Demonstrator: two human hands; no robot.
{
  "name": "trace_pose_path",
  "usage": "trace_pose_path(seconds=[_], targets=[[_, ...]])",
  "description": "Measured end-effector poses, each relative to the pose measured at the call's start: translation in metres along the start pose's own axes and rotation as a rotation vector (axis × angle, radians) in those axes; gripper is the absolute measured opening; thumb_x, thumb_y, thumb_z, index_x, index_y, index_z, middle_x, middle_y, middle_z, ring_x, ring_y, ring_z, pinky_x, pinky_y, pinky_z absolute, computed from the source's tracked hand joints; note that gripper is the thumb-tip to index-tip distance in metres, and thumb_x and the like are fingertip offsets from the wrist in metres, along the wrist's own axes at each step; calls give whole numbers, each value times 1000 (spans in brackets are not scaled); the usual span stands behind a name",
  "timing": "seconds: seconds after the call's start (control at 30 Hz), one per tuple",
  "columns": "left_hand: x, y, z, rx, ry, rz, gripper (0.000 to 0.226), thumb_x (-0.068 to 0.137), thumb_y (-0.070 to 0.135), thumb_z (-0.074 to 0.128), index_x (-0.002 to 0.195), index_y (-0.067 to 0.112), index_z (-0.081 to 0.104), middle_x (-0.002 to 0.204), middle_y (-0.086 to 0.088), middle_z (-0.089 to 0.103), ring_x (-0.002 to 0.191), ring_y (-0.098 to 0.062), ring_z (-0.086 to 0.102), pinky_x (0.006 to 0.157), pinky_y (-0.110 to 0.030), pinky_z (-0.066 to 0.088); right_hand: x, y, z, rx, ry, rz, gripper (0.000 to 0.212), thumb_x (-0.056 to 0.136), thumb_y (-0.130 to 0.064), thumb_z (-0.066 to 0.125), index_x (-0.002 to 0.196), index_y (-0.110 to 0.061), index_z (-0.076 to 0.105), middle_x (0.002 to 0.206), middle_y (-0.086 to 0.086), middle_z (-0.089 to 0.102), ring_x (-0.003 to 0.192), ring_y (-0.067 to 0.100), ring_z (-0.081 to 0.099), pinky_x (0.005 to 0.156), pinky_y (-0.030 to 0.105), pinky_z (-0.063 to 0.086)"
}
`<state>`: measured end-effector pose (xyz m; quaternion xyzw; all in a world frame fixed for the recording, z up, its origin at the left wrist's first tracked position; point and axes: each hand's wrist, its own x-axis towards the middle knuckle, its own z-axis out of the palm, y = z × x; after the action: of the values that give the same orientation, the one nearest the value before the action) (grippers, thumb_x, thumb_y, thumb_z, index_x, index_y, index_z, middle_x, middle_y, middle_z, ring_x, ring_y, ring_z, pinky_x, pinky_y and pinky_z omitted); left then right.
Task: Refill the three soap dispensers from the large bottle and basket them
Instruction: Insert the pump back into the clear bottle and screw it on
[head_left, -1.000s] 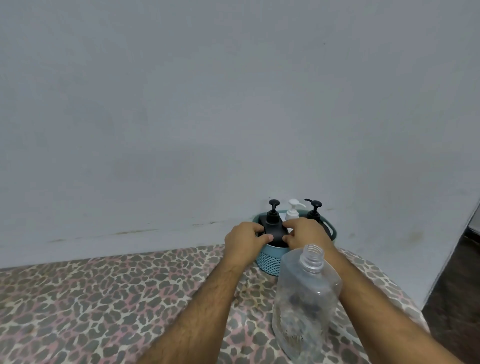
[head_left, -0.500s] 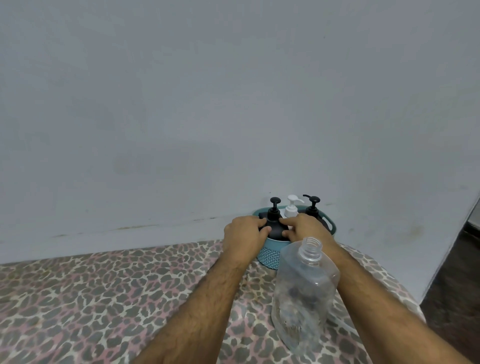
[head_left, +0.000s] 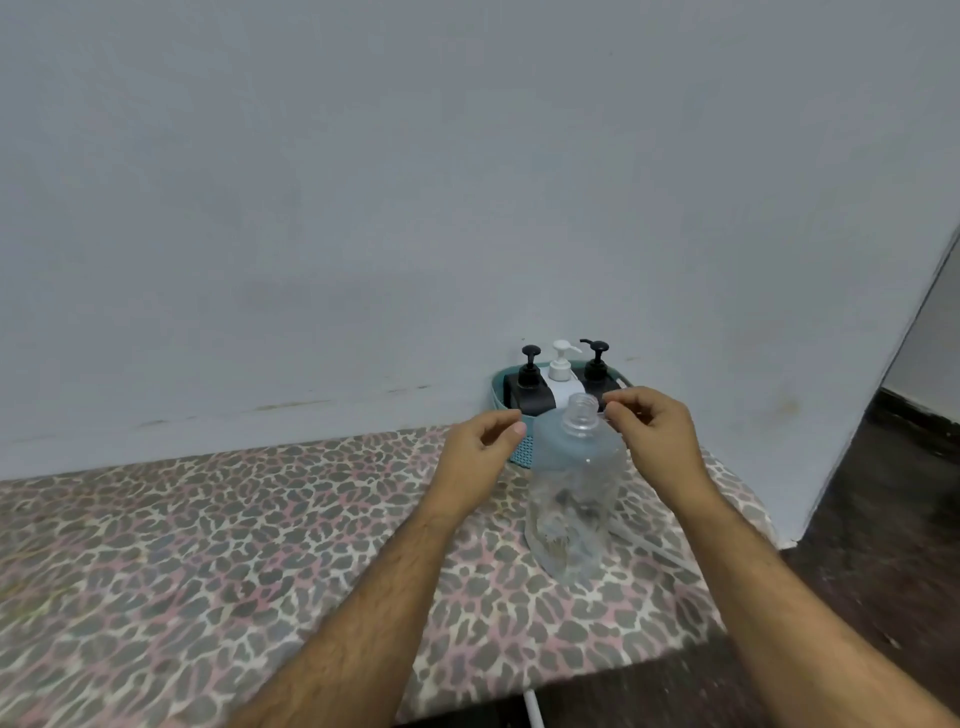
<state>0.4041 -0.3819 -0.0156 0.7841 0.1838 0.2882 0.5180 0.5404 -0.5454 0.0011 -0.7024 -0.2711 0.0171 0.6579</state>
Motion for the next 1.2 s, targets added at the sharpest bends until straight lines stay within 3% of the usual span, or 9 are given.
trace_pose_path(seconds=[0.2, 0.33, 0.43, 0.53, 0.63, 0.77, 0.87, 1.03, 1.2], targets=[[-37, 7, 5, -137, -81, -99, 40, 98, 39, 56, 133, 20, 61, 127, 8, 66, 116, -6, 62, 104, -36, 48, -51, 7, -12, 72, -135, 154, 35, 90, 7, 48, 105, -16, 69, 100, 7, 73, 91, 25, 71, 69, 34, 59], [-56, 17, 7, -158, -148, -155, 57, 96, 42, 56, 148, 22, 43, 148, 5, 48, 129, -11, 51, 110, -42, 43, -83, 0, -18, 89, -261, 154, 45, 83, -11, 67, 123, -28, 55, 118, 2, 62, 108, 14, 62, 84, 32, 53], [-67, 24, 8, -169, -209, -170, 61, 96, 37, 58, 151, 21, 35, 143, 8, 48, 123, -9, 52, 109, -40, 44, -102, -2, -14, -23, -377, 147, 68, 80, -21, 78, 135, -35, 40, 120, -14, 54, 113, 6, 54, 95, 32, 47], [-73, 26, 7, -160, -216, -165, 63, 93, 32, 65, 150, 23, 38, 140, 6, 52, 116, -5, 57, 104, -40, 49, -112, 5, -1, -167, -333, 60, 78, 76, -27, 85, 140, -30, 39, 122, -13, 55, 112, 5, 53, 92, 24, 43], [-76, 23, -2, -98, -140, -128, 67, 85, 37, 74, 145, 24, 46, 132, 4, 60, 116, -9, 60, 101, -41, 51, -117, 2, 14, -144, -255, 51, 76, 75, -27, 85, 138, -27, 41, 119, -8, 59, 110, 7, 56, 84, 18, 43], [-86, 26, -32, -59, -65, -89, 74, 73, 48, 81, 137, 25, 55, 120, 4, 66, 110, -13, 64, 97, -40, 54, -120, -12, 39, -79, -306, 40, 60, 79, -18, 81, 123, -31, 42, 120, -6, 60, 111, 9, 59, 90, 27, 50], [-98, 23, -64, -60, -8, -78, 60, 77, 37, 82, 131, 26, 57, 120, 4, 64, 110, -12, 63, 95, -35, 54, -126, -27, 64, -21, -402, 34, 55, 81, -15, 79, 122, -23, 43, 119, -6, 61, 110, 8, 61, 82, 23, 51], [-124, 9, -128, -111, 68, -109, 62, 77, 24, 83, 129, 25, 49, 125, 7, 60, 112, -6, 61, 83, -25, 54, -137, -44, 121, 49, -576, 45, 58, 79, -18, 80, 123, -24, 43, 120, 1, 60, 112, 15, 62, 92, 39, 55], [-149, -7, -178, -71, 180, -126, 68, 77, 16, 83, 131, 32, 46, 122, 6, 60, 111, -9, 61, 91, -32, 54, -154, -57, 174, 101, -695, 63, 60, 83, -7, 76, 130, -27, 45, 118, -3, 59, 113, 15, 61, 95, 36, 54]])
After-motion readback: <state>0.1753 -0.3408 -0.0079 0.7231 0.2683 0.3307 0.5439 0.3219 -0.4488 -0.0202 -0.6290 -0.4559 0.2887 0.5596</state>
